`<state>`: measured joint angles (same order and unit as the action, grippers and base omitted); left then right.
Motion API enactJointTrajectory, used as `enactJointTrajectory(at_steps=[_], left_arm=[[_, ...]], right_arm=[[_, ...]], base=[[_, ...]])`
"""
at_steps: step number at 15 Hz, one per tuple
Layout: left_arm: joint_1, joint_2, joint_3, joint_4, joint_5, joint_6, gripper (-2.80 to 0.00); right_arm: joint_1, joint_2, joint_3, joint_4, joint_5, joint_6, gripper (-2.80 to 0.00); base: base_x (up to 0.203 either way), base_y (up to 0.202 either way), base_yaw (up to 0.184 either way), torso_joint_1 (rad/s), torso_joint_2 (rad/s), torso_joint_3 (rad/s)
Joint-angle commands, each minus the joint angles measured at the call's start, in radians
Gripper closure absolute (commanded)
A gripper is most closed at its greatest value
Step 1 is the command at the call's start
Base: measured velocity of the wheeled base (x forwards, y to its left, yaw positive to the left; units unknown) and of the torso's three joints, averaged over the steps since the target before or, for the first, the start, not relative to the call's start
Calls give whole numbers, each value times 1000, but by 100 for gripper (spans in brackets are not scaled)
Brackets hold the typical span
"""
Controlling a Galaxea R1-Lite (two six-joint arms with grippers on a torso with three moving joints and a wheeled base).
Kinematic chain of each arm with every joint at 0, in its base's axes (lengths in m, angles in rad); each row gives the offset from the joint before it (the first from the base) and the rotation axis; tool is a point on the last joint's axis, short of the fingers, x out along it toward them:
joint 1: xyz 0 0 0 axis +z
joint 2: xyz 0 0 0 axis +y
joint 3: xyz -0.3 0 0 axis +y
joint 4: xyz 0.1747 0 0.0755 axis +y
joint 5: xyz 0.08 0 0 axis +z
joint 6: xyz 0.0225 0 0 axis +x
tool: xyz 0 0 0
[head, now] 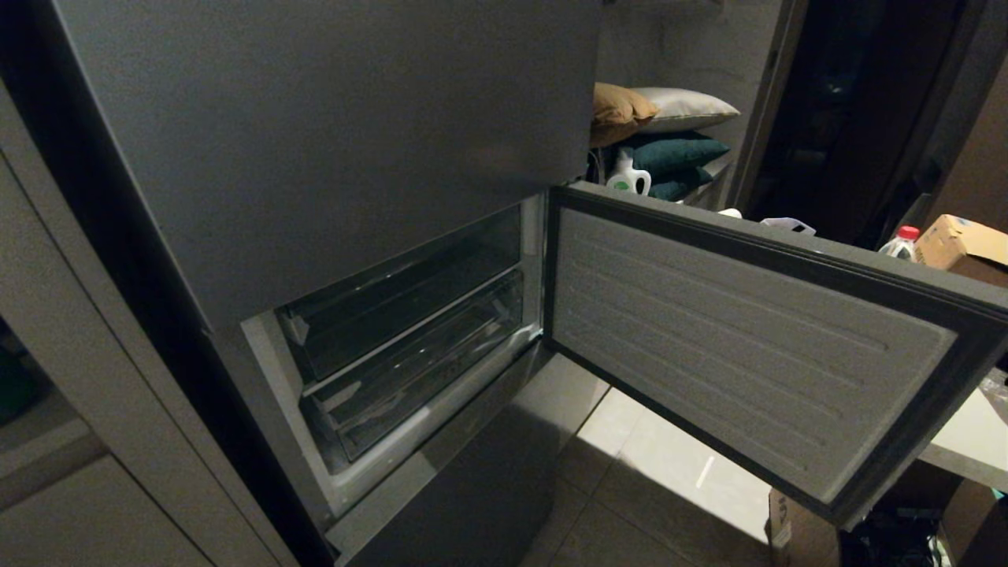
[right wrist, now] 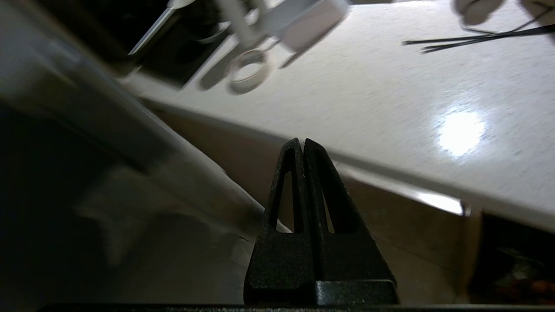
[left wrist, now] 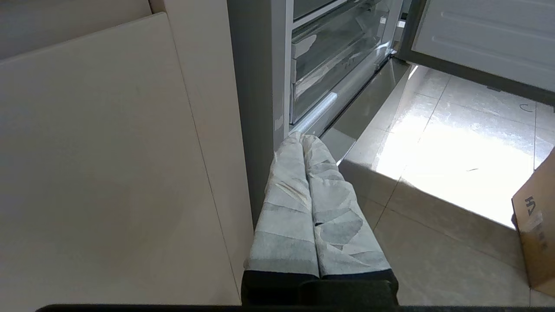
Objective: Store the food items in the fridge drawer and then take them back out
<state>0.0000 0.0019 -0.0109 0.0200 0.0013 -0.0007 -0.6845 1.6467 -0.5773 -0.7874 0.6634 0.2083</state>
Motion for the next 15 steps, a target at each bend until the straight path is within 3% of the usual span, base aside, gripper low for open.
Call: enactJointTrajectory(at_steps=[1, 5, 8, 10, 12, 15], left_arm=[[-2, 0, 0, 0, 0, -1, 0], [-2, 0, 0, 0, 0, 1, 0], [-2, 0, 0, 0, 0, -1, 0], [-2, 0, 0, 0, 0, 1, 0], [-2, 0, 0, 0, 0, 1, 0], [-2, 1, 0, 0, 0, -1, 0]], right_arm=[[1, -289, 170, -4, 23, 0, 0], [17, -699, 476, -5, 54, 0, 0], [44, -1049, 554, 70, 66, 27, 0], [97, -1192, 558, 133, 30, 71, 0], [273, -1209, 508, 204, -93, 117, 0], [660, -1164, 414, 358, -335, 143, 0]], base=[[0, 0, 0, 0, 0, 0], [0, 0, 0, 0, 0, 0], [0, 0, 0, 0, 0, 0], [0, 0, 0, 0, 0, 0], [0, 0, 0, 0, 0, 0], [0, 0, 0, 0, 0, 0]])
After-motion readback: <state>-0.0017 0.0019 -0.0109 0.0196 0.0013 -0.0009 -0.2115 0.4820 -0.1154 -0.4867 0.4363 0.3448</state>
